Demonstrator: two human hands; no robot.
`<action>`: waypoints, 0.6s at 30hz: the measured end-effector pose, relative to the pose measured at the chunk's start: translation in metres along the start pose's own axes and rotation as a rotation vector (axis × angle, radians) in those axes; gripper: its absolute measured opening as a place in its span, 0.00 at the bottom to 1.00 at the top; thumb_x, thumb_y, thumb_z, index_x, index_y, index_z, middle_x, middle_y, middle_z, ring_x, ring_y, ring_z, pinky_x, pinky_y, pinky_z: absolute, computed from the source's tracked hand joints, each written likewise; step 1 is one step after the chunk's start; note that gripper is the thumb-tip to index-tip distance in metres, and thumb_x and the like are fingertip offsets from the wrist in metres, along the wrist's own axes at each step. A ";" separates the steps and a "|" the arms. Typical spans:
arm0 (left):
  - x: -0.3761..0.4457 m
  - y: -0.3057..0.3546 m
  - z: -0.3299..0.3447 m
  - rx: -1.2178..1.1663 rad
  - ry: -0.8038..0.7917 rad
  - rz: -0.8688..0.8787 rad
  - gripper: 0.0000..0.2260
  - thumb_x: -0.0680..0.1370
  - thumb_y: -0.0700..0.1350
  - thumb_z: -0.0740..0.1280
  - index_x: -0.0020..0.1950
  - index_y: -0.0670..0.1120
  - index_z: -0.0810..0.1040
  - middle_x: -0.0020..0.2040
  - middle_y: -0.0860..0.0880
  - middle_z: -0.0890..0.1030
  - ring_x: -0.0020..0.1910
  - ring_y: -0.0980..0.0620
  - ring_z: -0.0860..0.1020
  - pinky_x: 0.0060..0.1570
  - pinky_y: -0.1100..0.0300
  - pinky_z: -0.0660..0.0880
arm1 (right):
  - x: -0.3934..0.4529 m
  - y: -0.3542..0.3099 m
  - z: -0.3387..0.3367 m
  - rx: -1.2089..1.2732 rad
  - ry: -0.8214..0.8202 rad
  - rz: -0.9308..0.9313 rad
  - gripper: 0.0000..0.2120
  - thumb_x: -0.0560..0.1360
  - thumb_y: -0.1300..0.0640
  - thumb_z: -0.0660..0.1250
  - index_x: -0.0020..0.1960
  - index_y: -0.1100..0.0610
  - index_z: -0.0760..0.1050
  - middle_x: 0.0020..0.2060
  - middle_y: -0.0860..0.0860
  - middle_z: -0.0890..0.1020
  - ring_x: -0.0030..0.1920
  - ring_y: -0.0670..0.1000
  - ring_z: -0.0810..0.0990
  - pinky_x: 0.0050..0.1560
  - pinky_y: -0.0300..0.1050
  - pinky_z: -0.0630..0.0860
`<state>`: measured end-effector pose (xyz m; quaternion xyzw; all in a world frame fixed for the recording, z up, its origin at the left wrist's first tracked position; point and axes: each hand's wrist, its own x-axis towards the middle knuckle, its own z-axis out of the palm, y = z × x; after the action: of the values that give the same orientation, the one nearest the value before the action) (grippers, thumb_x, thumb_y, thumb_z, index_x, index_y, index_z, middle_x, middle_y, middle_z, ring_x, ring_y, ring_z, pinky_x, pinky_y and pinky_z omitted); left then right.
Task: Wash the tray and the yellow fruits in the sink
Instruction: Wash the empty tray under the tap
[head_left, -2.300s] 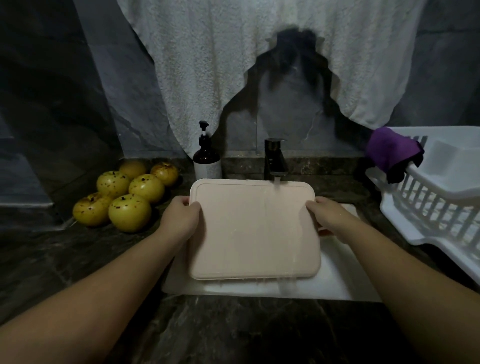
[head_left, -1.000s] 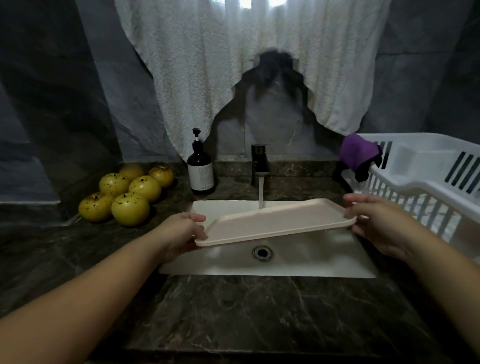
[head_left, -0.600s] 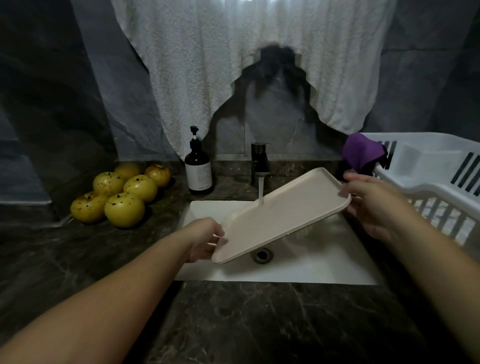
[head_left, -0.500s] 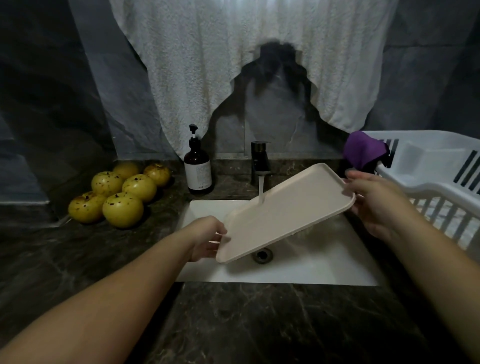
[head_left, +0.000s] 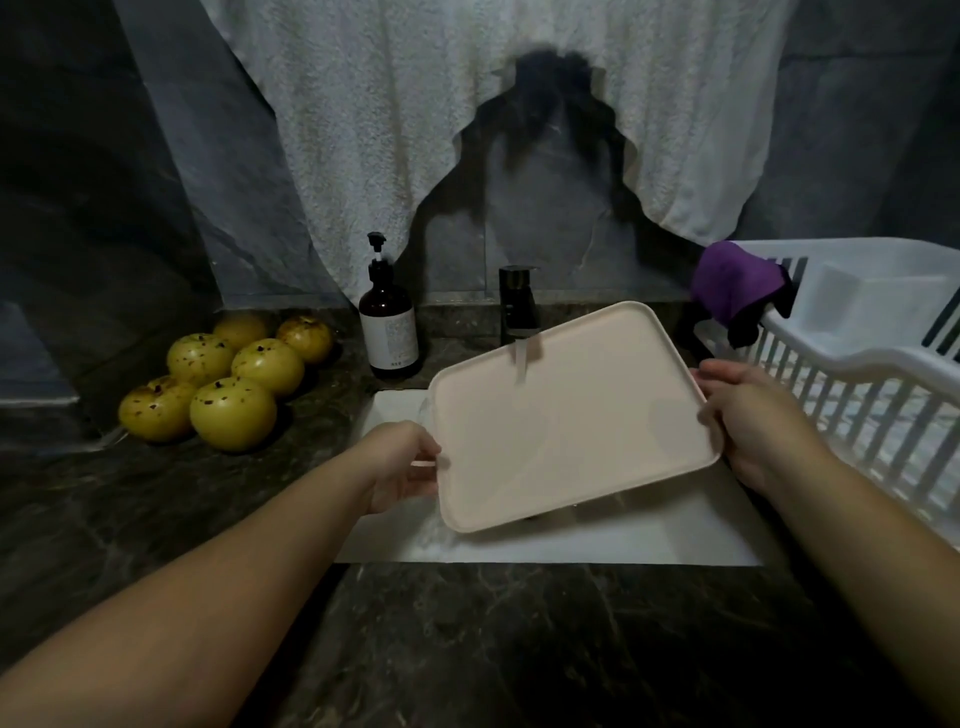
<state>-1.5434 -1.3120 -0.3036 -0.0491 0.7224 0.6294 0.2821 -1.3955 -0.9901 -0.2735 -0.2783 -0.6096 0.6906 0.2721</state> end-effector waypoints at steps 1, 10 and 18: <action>0.001 0.001 0.000 -0.001 0.021 0.015 0.09 0.78 0.33 0.63 0.49 0.47 0.73 0.59 0.41 0.82 0.54 0.41 0.84 0.46 0.48 0.84 | 0.003 0.003 0.002 -0.042 0.010 0.003 0.27 0.67 0.81 0.53 0.55 0.59 0.76 0.50 0.55 0.83 0.52 0.58 0.83 0.47 0.52 0.81; 0.004 0.004 -0.009 0.042 0.085 0.110 0.18 0.80 0.29 0.62 0.65 0.44 0.79 0.54 0.42 0.85 0.53 0.43 0.83 0.45 0.50 0.81 | 0.005 0.010 0.023 -0.448 -0.017 0.102 0.22 0.71 0.70 0.64 0.61 0.52 0.75 0.51 0.54 0.79 0.49 0.56 0.79 0.50 0.53 0.81; 0.009 0.002 -0.010 -0.014 0.190 0.203 0.16 0.83 0.33 0.56 0.67 0.43 0.77 0.51 0.42 0.83 0.47 0.42 0.82 0.40 0.51 0.80 | 0.012 0.000 0.039 -0.808 -0.155 0.080 0.09 0.74 0.64 0.64 0.52 0.56 0.76 0.50 0.57 0.81 0.50 0.58 0.81 0.53 0.56 0.79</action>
<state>-1.5558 -1.3187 -0.3053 -0.0372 0.7428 0.6521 0.1467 -1.4317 -1.0083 -0.2701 -0.3333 -0.8391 0.4247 0.0672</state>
